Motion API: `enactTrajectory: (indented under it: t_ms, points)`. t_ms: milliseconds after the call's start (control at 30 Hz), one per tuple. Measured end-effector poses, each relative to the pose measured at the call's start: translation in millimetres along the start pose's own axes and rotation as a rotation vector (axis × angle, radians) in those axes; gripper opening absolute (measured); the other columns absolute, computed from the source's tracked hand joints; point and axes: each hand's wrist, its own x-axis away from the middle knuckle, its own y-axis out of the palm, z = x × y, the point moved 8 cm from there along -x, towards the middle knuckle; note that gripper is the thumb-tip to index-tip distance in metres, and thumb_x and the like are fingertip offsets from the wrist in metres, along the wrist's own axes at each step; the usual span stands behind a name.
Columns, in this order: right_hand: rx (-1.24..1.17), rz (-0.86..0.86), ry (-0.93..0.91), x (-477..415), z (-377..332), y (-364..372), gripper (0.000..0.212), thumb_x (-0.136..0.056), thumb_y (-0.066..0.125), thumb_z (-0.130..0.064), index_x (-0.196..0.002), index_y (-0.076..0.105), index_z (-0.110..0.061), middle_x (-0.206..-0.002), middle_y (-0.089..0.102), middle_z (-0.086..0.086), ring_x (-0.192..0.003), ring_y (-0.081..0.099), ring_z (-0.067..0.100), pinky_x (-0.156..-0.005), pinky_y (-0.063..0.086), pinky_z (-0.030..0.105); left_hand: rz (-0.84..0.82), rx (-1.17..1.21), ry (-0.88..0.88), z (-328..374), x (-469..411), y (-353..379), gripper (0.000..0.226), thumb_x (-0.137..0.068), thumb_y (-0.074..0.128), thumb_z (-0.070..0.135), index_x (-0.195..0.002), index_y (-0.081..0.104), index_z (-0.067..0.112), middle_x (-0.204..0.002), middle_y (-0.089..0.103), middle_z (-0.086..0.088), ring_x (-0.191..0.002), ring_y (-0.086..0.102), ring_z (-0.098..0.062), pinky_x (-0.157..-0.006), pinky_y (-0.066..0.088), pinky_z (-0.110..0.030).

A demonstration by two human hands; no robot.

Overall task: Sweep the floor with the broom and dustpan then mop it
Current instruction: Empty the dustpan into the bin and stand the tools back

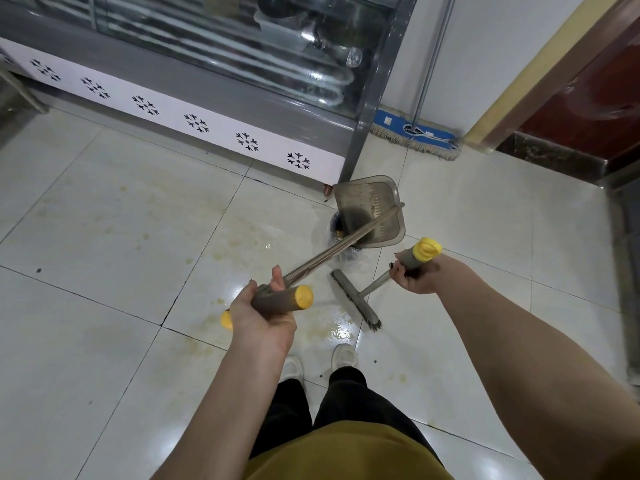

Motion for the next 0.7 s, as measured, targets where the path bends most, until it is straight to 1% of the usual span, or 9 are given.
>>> enactTrajectory:
  t_ms: [133, 233, 367, 533, 633, 700]
  points:
    - [0.005, -0.008, 0.009, -3.7, 0.9, 1.6, 0.023, -0.097, 0.042, -0.016, -0.078, 0.047, -0.004, -0.048, 0.052, 0.015, -0.032, 0.053, 0.019, -0.031, 0.043, 0.017, -0.010, -0.020, -0.005, -1.3, -2.5, 3.4, 0.010, -0.095, 0.048, 0.008, -0.087, 0.043, 0.008, -0.095, 0.055, -0.015, -0.044, 0.067, -0.021, -0.043, 0.051, -0.016]
    - [-0.006, -0.005, 0.006, -4.9, -1.2, 2.0, 0.024, -0.098, 0.039, -0.017, -0.078, 0.046, -0.005, -0.048, 0.052, 0.014, -0.032, 0.053, 0.019, -0.031, 0.042, 0.016, -0.025, -0.046, 0.023, -3.3, 1.5, 17.6, 0.011, -0.093, 0.048, 0.004, -0.084, 0.044, 0.008, -0.095, 0.054, -0.012, -0.043, 0.066, -0.019, -0.052, 0.055, -0.019]
    - [-0.010, -0.009, 0.009, -4.6, -2.5, 3.0, 0.023, -0.097, 0.041, -0.016, -0.078, 0.047, -0.005, -0.049, 0.052, 0.014, -0.032, 0.053, 0.020, -0.031, 0.042, 0.016, -0.054, -0.066, 0.032, -8.7, 8.1, 30.6, 0.011, -0.091, 0.047, -0.002, -0.086, 0.045, 0.007, -0.095, 0.054, -0.013, -0.044, 0.067, -0.019, -0.046, 0.054, -0.017]
    - [0.005, 0.011, 0.005, -0.5, -5.0, -3.1, 0.020, -0.095, 0.045, -0.015, -0.078, 0.047, -0.005, -0.052, 0.053, 0.013, -0.033, 0.053, 0.020, -0.032, 0.043, 0.017, -0.059, -0.089, 0.030, -13.3, 11.2, 29.7, 0.012, -0.091, 0.045, -0.003, -0.083, 0.046, 0.007, -0.090, 0.055, -0.012, -0.045, 0.067, -0.016, -0.044, 0.052, -0.015]
    - [0.008, 0.012, 0.006, 4.3, -5.9, -3.7, 0.021, -0.096, 0.043, -0.014, -0.077, 0.047, -0.004, -0.051, 0.053, 0.013, -0.033, 0.053, 0.020, -0.032, 0.043, 0.017, -0.075, -0.115, 0.021, -17.0, 10.6, 28.9, 0.014, -0.091, 0.044, -0.003, -0.081, 0.046, 0.007, -0.087, 0.054, -0.011, -0.046, 0.067, -0.014, -0.044, 0.051, -0.014]
    - [0.012, 0.017, -0.007, 8.0, -8.0, -2.6, 0.023, -0.096, 0.042, -0.013, -0.076, 0.047, -0.004, -0.054, 0.052, 0.013, -0.032, 0.053, 0.020, -0.032, 0.043, 0.016, -0.074, -0.130, 0.025, -18.7, 11.4, 31.1, 0.016, -0.091, 0.044, -0.004, -0.080, 0.046, 0.007, -0.086, 0.055, -0.011, -0.046, 0.067, -0.014, -0.045, 0.051, -0.013]
